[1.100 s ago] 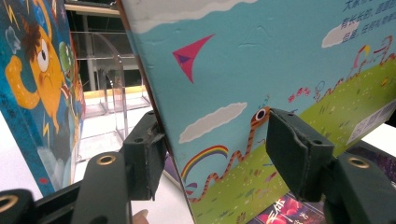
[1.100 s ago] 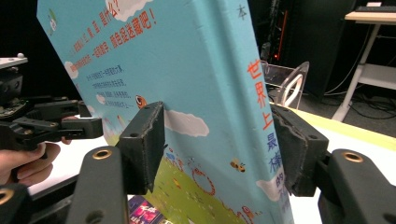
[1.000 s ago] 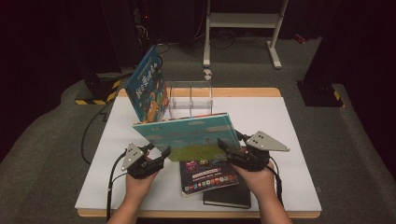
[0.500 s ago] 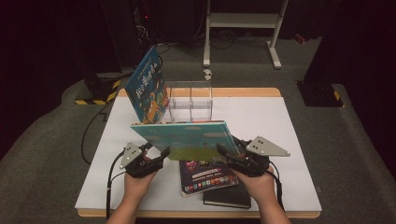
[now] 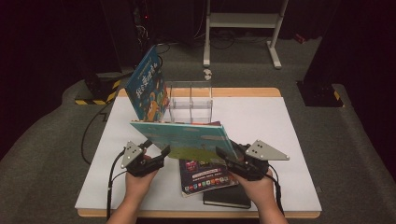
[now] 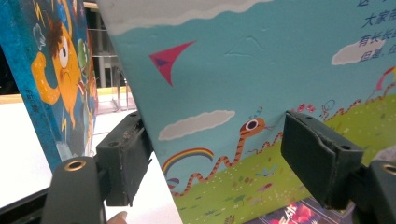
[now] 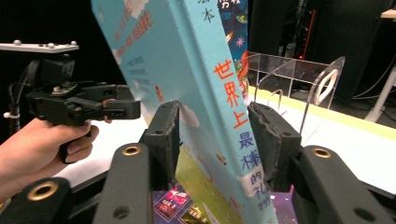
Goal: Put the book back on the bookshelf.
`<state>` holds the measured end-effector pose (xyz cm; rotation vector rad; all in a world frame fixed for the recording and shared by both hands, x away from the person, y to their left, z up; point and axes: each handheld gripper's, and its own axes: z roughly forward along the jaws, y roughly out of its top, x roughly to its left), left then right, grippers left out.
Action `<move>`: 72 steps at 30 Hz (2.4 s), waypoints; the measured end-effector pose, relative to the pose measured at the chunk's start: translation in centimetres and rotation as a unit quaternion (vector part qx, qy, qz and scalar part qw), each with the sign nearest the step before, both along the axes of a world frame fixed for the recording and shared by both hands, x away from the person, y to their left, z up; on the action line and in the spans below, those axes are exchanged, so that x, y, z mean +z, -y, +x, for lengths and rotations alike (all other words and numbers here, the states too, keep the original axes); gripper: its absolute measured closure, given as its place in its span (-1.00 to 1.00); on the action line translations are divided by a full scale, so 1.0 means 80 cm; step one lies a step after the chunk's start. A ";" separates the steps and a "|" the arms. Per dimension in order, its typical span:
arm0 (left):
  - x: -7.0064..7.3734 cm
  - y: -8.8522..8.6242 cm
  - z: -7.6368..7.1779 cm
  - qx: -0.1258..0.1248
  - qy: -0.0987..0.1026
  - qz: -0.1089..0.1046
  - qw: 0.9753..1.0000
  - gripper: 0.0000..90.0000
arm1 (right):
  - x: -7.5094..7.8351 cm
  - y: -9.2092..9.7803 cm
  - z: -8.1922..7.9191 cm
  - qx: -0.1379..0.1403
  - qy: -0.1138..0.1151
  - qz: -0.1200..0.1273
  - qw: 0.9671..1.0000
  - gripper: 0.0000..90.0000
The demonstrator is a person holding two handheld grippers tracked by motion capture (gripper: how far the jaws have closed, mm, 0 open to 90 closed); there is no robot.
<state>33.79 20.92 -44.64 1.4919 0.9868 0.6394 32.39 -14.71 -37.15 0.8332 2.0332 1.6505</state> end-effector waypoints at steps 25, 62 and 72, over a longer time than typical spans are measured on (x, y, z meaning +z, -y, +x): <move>-0.011 -0.016 0.000 0.017 -0.020 0.040 0.999 -0.34 | -0.012 -0.013 -0.022 0.036 0.047 -0.034 0.998 0.78; -0.025 -0.027 -0.019 -0.015 -0.045 0.018 0.999 -0.50 | 0.000 0.000 -0.020 -0.047 0.051 0.021 0.997 0.79; 0.002 0.020 -0.025 -0.068 -0.027 0.017 0.997 -0.61 | -0.012 -0.001 -0.025 -0.060 0.052 0.022 0.997 0.78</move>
